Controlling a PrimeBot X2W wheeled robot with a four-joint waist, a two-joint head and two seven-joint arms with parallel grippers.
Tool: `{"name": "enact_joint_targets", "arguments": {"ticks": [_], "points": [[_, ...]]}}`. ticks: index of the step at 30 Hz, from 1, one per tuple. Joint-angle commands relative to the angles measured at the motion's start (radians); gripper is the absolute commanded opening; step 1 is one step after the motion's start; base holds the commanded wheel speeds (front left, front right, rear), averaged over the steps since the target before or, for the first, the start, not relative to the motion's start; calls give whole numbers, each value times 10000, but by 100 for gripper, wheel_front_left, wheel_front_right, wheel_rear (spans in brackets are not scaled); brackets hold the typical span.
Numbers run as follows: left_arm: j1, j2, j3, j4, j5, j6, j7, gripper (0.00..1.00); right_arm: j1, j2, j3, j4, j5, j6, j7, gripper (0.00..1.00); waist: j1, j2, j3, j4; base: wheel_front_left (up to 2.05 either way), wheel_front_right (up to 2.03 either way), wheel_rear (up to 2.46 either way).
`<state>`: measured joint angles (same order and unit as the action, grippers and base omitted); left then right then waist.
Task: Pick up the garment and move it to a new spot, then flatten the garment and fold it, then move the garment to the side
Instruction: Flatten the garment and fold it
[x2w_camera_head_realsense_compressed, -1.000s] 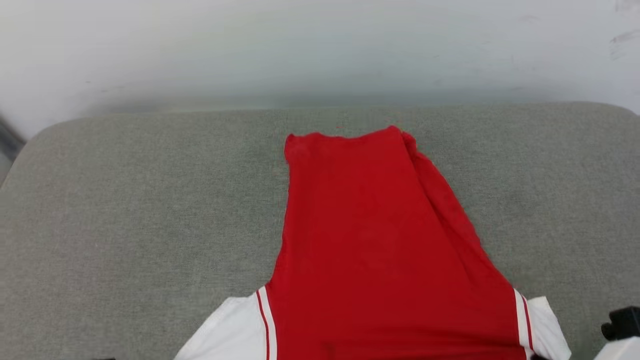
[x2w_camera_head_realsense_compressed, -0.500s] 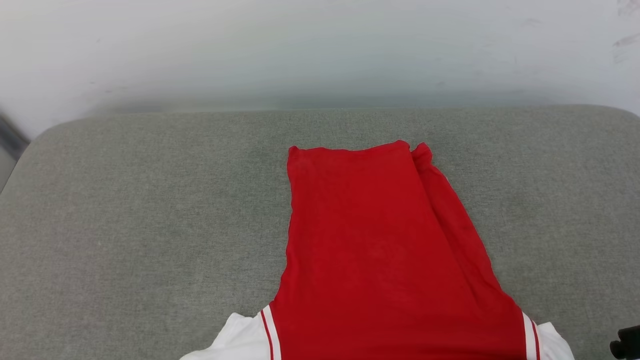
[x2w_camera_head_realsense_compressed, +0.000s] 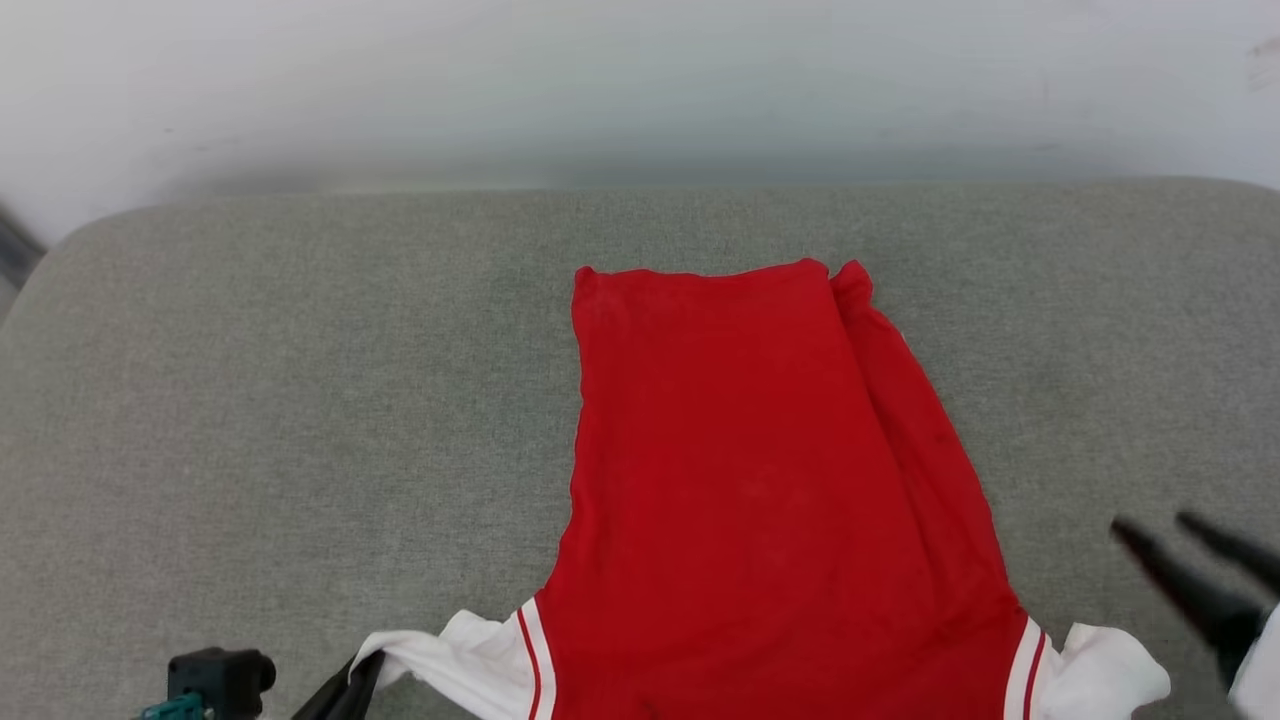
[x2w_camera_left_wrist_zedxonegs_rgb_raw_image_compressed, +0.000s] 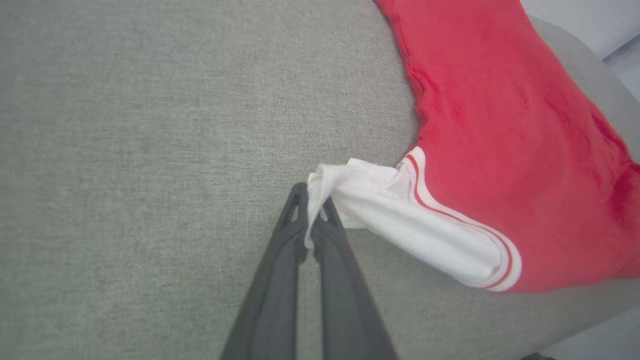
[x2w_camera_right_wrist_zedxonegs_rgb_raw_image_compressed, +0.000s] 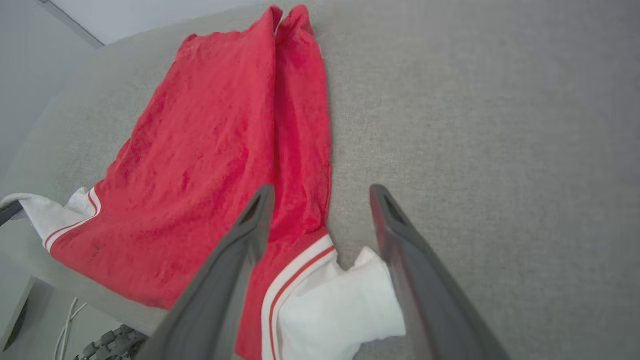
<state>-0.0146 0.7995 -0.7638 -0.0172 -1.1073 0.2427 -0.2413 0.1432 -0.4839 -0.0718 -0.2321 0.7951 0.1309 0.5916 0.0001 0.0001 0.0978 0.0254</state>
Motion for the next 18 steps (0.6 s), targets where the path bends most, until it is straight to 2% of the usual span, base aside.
{"name": "enact_joint_targets", "arguments": {"ticks": [1, 4, 7, 12, 18], "points": [[-203, -29, 51, -86, 85, 59, -52, 0, -516, -148, -188, -248, -111, -4, 74, 100, -1, -1, 153, 36, 0, 0, 0], [-471, -59, 58, -248, 287, 126, -42, 0, -1766, -480, -445, -504, -323, -4, 350, 100, -1, -1, 457, 126, 0, 0, 0], [-784, -118, 39, -361, 491, 128, -9, 0, -3367, -865, -225, -247, -612, -4, 747, 100, -1, -1, 832, 238, 0, 0, 0], [-1373, -299, -22, -471, 823, 77, 60, 0, -6081, -1281, 1069, 851, -1023, -4, 1886, 100, -1, -1, 1538, 510, 0, 0, 0], [-2043, -599, -115, -515, 1215, -1, 63, 0, -8716, -1158, 3117, 2843, -1619, -4, 3774, 100, -1, -1, 2430, 908, 0, 0, 0]]}}
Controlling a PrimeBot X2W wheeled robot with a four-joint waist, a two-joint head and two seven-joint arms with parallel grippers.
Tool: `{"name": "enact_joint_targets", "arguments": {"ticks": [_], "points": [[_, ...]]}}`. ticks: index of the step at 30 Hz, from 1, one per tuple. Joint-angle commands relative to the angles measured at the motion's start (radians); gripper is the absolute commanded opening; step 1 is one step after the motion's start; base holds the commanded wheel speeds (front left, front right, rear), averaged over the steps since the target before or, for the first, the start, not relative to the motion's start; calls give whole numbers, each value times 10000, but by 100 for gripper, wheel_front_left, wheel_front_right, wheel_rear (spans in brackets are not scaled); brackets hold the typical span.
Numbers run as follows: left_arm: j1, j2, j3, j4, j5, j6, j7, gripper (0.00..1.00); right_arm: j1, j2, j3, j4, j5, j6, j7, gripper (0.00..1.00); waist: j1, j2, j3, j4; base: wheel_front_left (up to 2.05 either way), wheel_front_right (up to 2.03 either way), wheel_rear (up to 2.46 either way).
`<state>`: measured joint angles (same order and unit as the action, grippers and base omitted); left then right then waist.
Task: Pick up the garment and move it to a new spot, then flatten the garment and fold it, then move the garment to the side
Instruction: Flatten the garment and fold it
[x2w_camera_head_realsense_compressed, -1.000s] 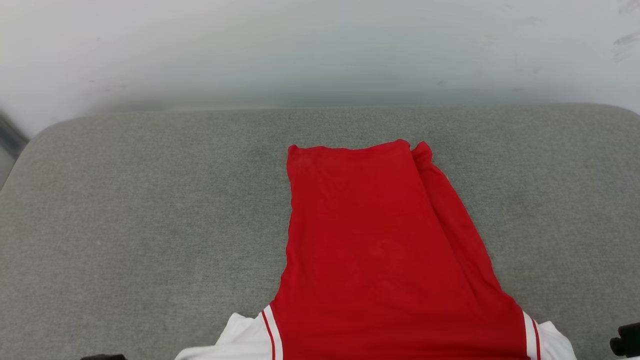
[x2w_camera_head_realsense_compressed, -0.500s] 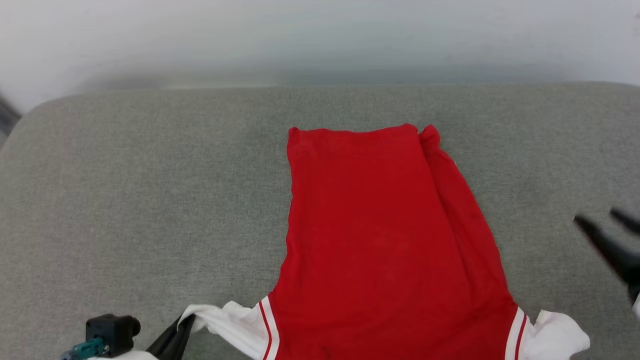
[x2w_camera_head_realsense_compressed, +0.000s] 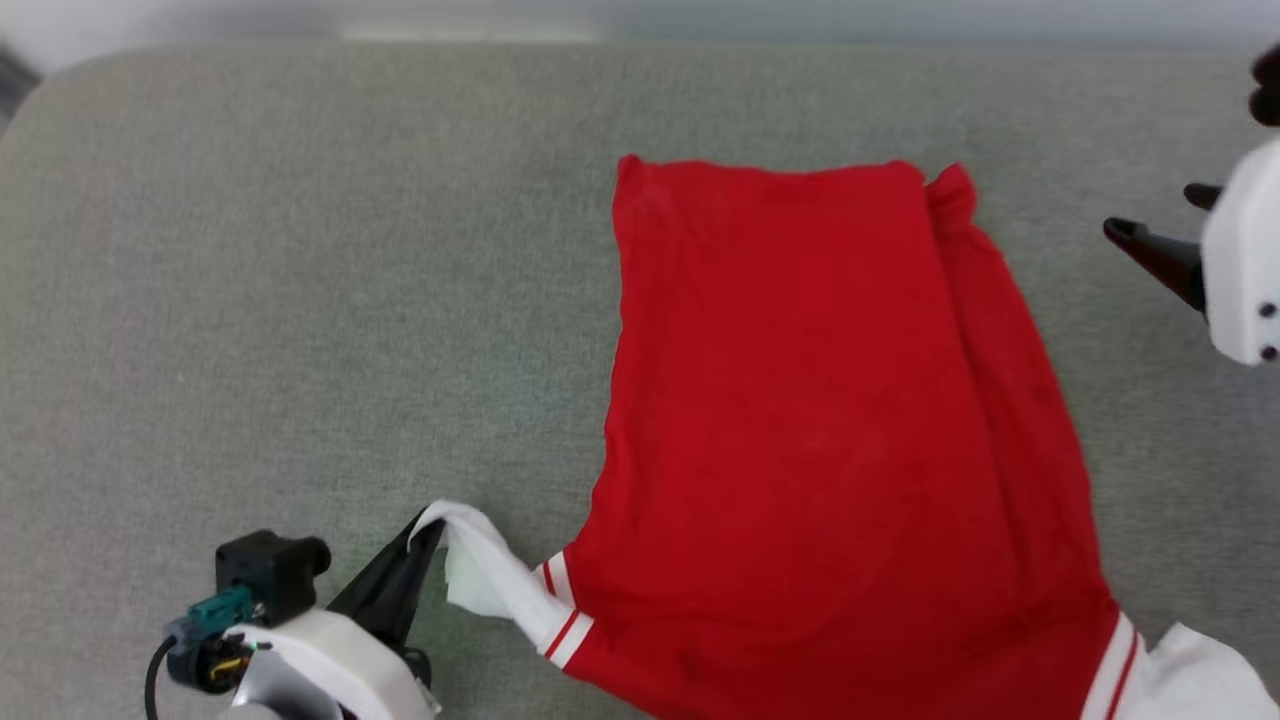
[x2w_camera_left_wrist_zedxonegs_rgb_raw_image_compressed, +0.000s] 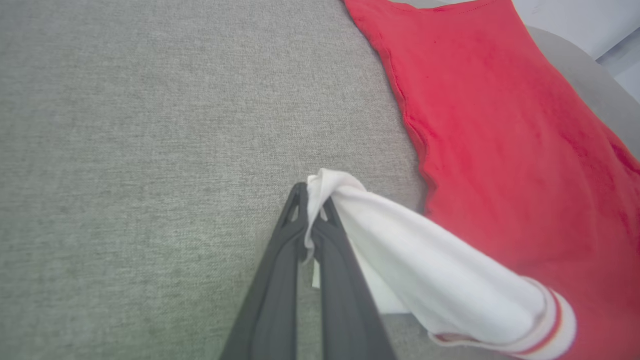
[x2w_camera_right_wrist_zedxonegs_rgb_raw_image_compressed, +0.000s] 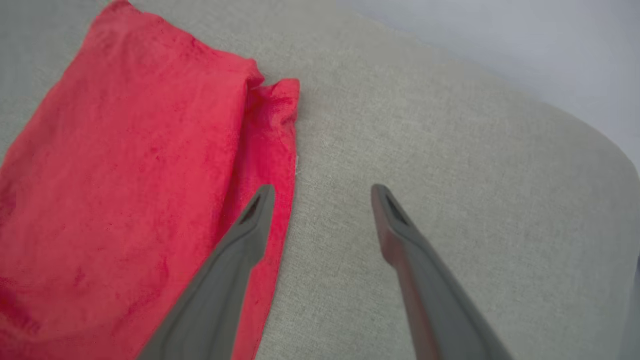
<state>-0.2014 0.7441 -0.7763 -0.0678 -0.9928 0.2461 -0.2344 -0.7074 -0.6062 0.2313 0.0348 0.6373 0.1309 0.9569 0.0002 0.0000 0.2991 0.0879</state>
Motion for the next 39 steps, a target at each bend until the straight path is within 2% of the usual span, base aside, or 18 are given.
{"name": "enact_joint_targets", "arguments": {"ticks": [1, 6, 10, 15, 20, 21, 22, 30, 34, 35, 39], "points": [[-290, -112, -9, -3, 127, -55, -8, 0, -568, 145, 352, 561, -129, -4, 387, 100, -2, 0, 568, 365, 0, 0, 0], [-856, -439, -78, 30, 421, -162, -26, 0, -1819, 181, 1365, 2002, -603, -4, 1151, 100, -2, 0, 1408, 785, 0, 0, 0], [-1219, -630, -90, 128, 606, -219, -62, 0, -2385, 389, 1791, 2965, -912, -4, 917, 100, -2, 0, 1970, 1023, 0, 0, 0], [-1461, -821, -101, 262, 751, -271, -101, 0, -2039, 722, 2512, 4019, -749, -2, 456, 100, -2, 0, 2298, 1130, 0, 0, 0], [-1512, -890, -97, 434, 773, -303, -109, 0, -1468, 602, 3450, 4570, -357, 13, 143, 100, -2, 0, 2205, 1044, 0, 0, 0], [-1503, -880, -89, 472, 773, -298, -117, 0, -1554, 532, 3518, 4548, -262, 21, -50, 46, -2, 0, 2146, 1008, 0, 0, 0], [-1492, -873, -89, 501, 772, -305, -122, 0, -1689, 450, 3529, 4521, -156, 21, -264, 0, -2, 0, 2071, 976, 0, 0, 0], [-1014, -877, -100, 710, 648, -266, -179, 0, -2306, -461, 3131, 4102, 751, -5, -2136, 0, -2, 0, 1020, 673, 0, 0, 0], [-652, -821, -95, 777, 505, -201, -189, 0, -1460, -1440, 3065, 3455, 1502, -5, -2748, 0, -2, 0, 426, 495, 0, 0, 0], [-344, -744, -29, 778, 395, -146, -223, 0, -494, -2185, 2874, 2895, 1992, -4, -3175, 0, -2, 0, 43, 320, 0, 0, 0], [22, -658, 26, 760, 316, -69, -248, 0, 1359, -3060, 2369, 2332, 2536, -5, -3765, 0, -2, 0, -380, 128, 0, 0, 0]]}}
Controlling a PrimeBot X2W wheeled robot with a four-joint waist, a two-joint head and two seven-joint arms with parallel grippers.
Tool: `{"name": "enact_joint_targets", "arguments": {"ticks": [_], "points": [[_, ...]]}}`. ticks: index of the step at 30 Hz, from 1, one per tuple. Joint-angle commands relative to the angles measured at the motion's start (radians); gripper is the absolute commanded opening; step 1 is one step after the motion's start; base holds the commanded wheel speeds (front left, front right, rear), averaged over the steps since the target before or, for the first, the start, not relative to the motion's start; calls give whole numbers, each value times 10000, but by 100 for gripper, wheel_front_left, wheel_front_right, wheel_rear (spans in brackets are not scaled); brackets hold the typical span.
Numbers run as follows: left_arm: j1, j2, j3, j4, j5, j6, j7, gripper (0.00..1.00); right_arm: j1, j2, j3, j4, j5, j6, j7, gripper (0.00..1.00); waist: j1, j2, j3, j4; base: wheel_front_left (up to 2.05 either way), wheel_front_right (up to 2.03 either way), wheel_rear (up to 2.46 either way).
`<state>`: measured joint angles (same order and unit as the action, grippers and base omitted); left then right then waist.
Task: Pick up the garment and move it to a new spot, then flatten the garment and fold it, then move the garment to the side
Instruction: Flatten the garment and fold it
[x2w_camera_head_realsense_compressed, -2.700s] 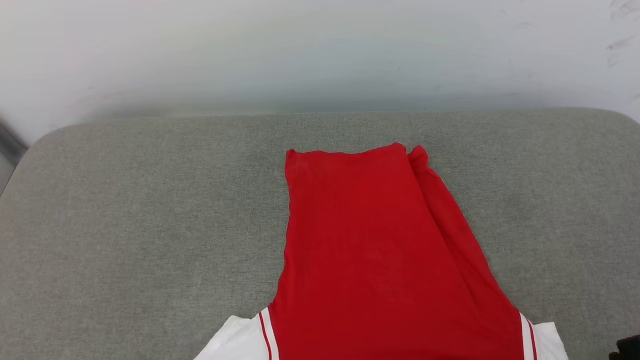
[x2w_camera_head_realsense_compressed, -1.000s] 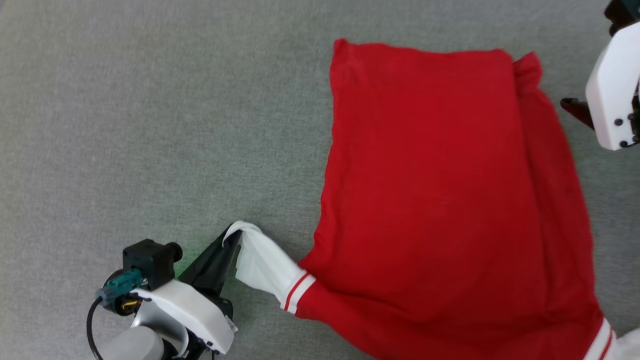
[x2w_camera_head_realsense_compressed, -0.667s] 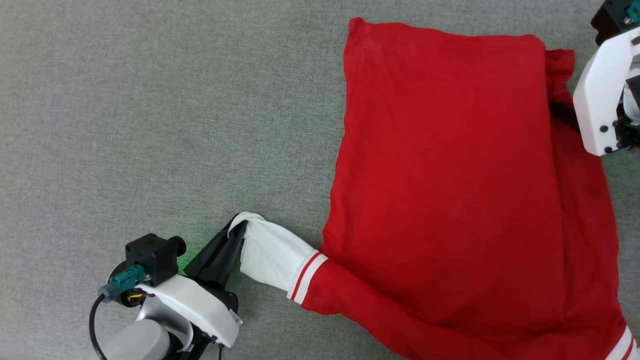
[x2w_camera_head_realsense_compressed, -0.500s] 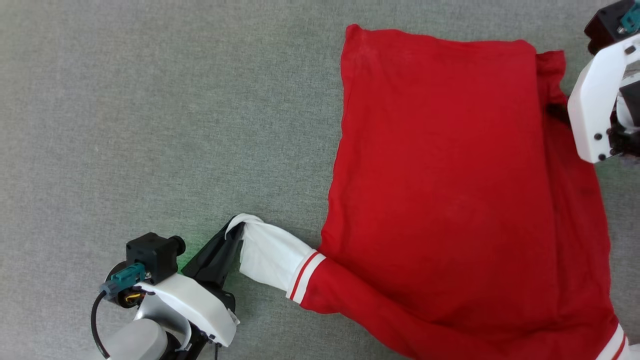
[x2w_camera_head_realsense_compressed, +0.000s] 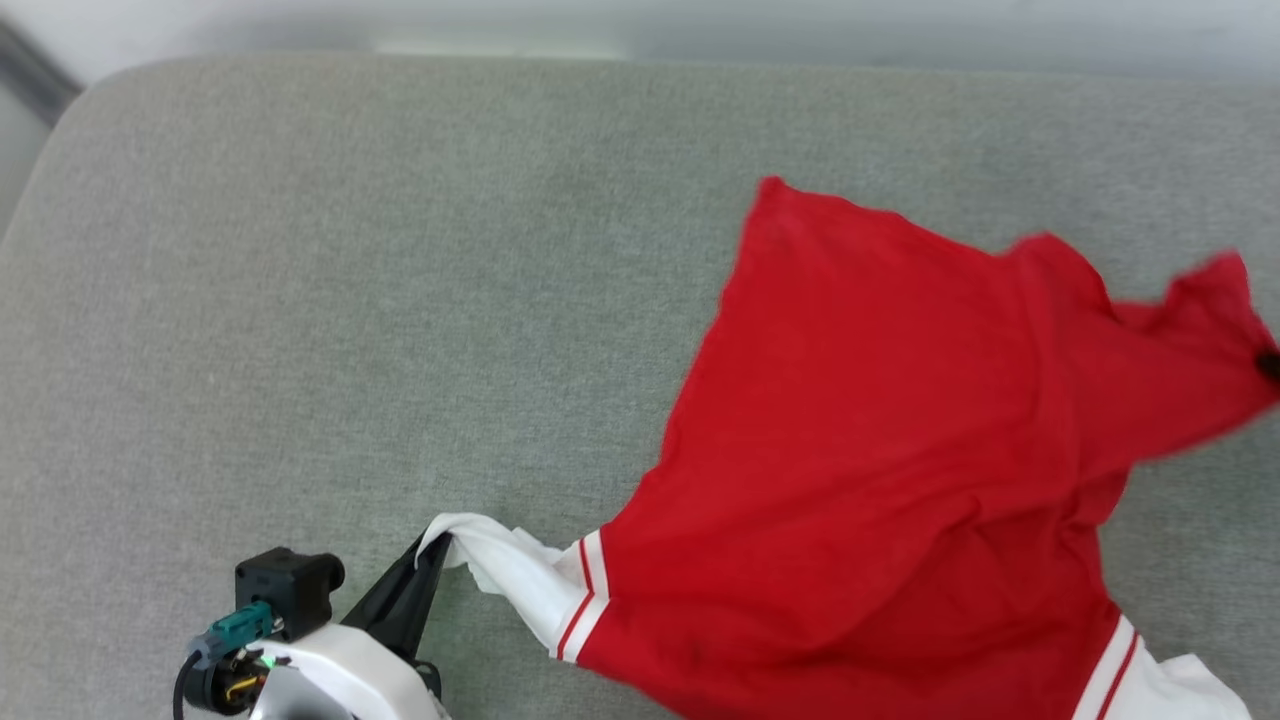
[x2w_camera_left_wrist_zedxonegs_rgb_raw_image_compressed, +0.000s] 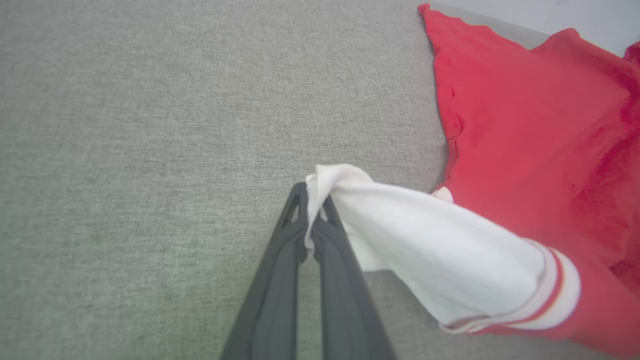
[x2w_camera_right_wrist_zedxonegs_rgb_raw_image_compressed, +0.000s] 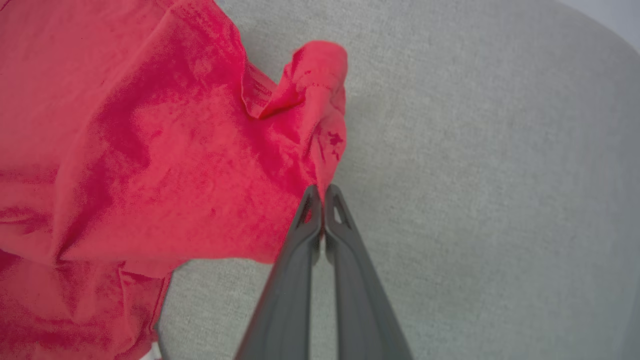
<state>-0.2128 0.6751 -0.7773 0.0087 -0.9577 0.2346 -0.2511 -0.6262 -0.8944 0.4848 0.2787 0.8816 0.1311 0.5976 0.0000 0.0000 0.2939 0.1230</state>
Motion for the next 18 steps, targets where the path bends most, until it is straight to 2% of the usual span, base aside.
{"name": "enact_joint_targets", "arguments": {"ticks": [1, 7, 12, 17, 18], "points": [[227, 59, 52, -15, -36, 71, -83, 0, 1062, -330, -344, -210, 229, -5, -310, 0, 0, 0, -423, -267, 0, 0, 0], [669, 217, 140, -70, -125, 148, -86, 0, 4179, -607, -1535, -597, 778, -7, -865, 0, 0, 0, -829, -471, 0, 0, 0], [861, 286, 183, -132, -97, 179, -101, 0, 6342, -271, -2367, -616, 717, -7, -785, 0, 0, 0, -916, -571, 0, 0, 0], [832, 286, 142, -124, -51, 142, -97, 0, 7292, 285, -2847, -705, 590, -7, -577, 0, 0, 0, -873, -583, 0, 0, 0], [809, 286, 137, -112, -41, 137, -97, 0, 7401, 416, -3021, -759, 549, -5, -581, 38, 0, 0, -863, -587, 0, 0, 0]]}}
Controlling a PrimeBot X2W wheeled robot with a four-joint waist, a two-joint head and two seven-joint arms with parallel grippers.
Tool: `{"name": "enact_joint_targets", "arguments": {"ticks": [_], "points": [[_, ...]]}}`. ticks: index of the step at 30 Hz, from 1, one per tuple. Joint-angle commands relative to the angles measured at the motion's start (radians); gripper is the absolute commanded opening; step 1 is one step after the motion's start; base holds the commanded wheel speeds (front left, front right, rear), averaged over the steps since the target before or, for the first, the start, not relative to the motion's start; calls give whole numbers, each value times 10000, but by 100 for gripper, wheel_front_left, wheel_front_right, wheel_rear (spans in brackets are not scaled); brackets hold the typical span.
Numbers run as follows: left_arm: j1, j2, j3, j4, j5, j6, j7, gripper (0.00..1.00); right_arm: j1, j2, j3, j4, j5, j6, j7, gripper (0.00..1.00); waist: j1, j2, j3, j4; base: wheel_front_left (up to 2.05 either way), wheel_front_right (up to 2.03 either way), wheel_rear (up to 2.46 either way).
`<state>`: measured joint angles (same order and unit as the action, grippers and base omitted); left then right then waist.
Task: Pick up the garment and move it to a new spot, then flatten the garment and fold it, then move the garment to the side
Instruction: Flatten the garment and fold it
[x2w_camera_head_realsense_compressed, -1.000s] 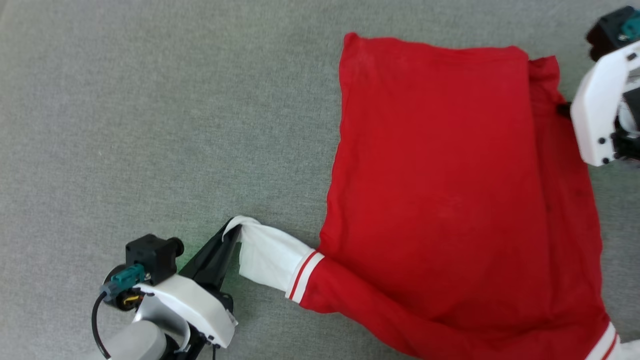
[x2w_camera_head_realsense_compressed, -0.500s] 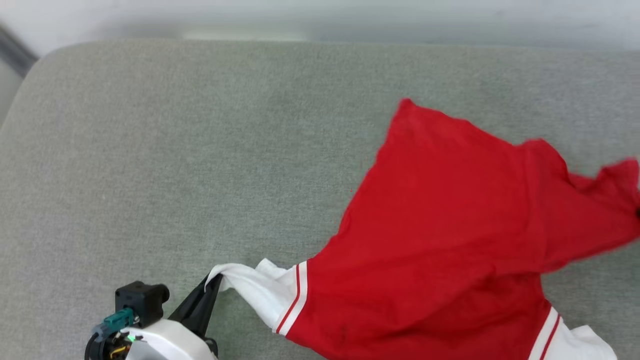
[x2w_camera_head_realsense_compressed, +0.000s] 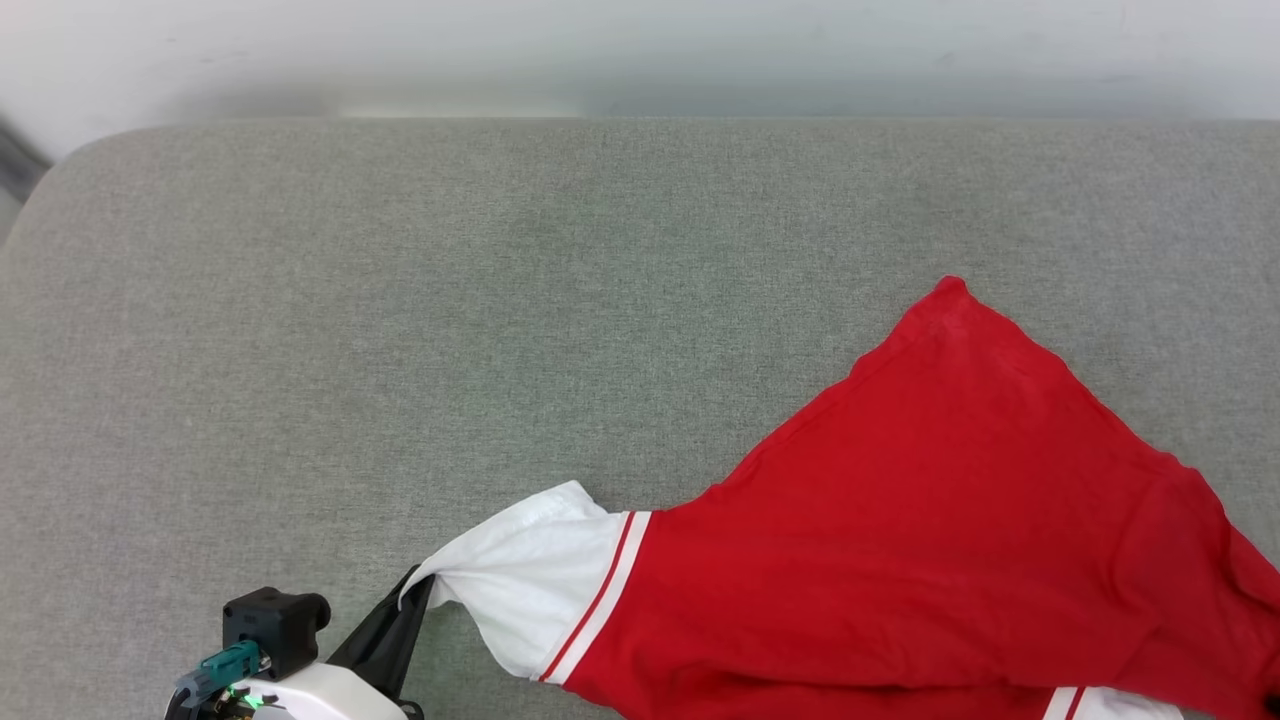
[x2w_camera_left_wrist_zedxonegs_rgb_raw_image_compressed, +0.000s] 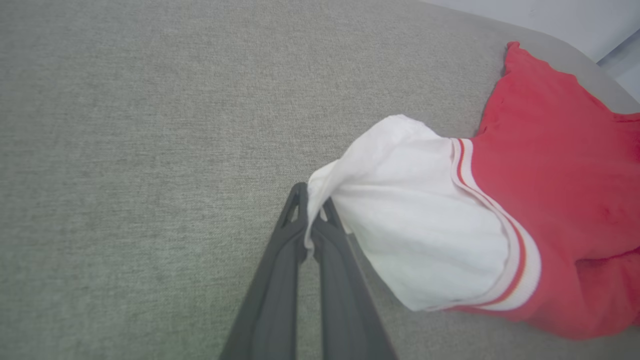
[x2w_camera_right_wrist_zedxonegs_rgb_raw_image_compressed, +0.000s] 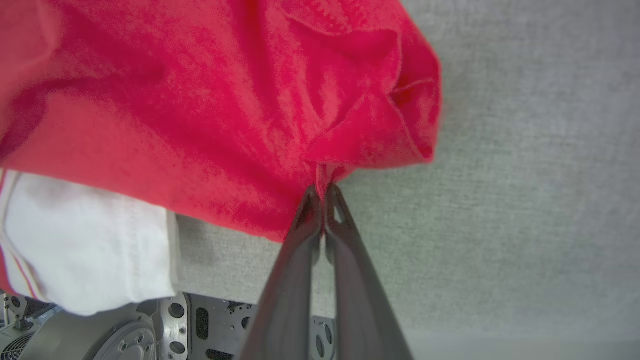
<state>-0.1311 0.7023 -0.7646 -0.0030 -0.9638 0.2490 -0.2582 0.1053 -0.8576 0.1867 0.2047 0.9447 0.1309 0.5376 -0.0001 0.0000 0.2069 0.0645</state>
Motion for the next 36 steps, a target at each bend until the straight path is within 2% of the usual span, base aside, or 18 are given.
{"name": "enact_joint_targets", "arguments": {"ticks": [1, 11, 17, 21, 25, 32, 36], "points": [[-31, 14, 7, 17, 31, -8, -24, 0, 133, 165, -220, -96, -143, -4, -24, 100, 1, 0, 17, -9, 0, 0, 0], [-140, -51, -91, 54, 118, 4, 35, 0, -451, 357, -2345, -1733, -1058, -4, -148, 100, 1, 0, -121, 5, 0, 0, 0], [-207, -59, -115, 5, 161, 44, 40, 0, -1543, 421, -2817, -3027, -1693, -4, 67, 100, 1, 0, -93, 76, 0, 0, 0], [-367, -81, -145, -63, 250, 36, 61, 0, -2842, 295, -2146, -3573, -2112, -4, 520, 100, 1, 0, 131, 176, 0, 0, 0], [-630, -149, -159, -79, 366, -8, 97, 0, -4529, 329, -731, -3533, -2089, -5, 1512, 100, 1, 0, 469, 315, 0, 0, 0], [-1238, -451, -297, -50, 634, -141, 164, 0, -7632, 872, 1807, -2029, -2352, -4, 3960, 100, 1, 0, 1247, 787, 0, 0, 0], [-1569, -680, -361, 13, 762, -196, 177, 0, -8978, 1092, 2953, -940, -2611, -4, 4899, 100, 1, 0, 1735, 1134, 0, 0, 0]]}}
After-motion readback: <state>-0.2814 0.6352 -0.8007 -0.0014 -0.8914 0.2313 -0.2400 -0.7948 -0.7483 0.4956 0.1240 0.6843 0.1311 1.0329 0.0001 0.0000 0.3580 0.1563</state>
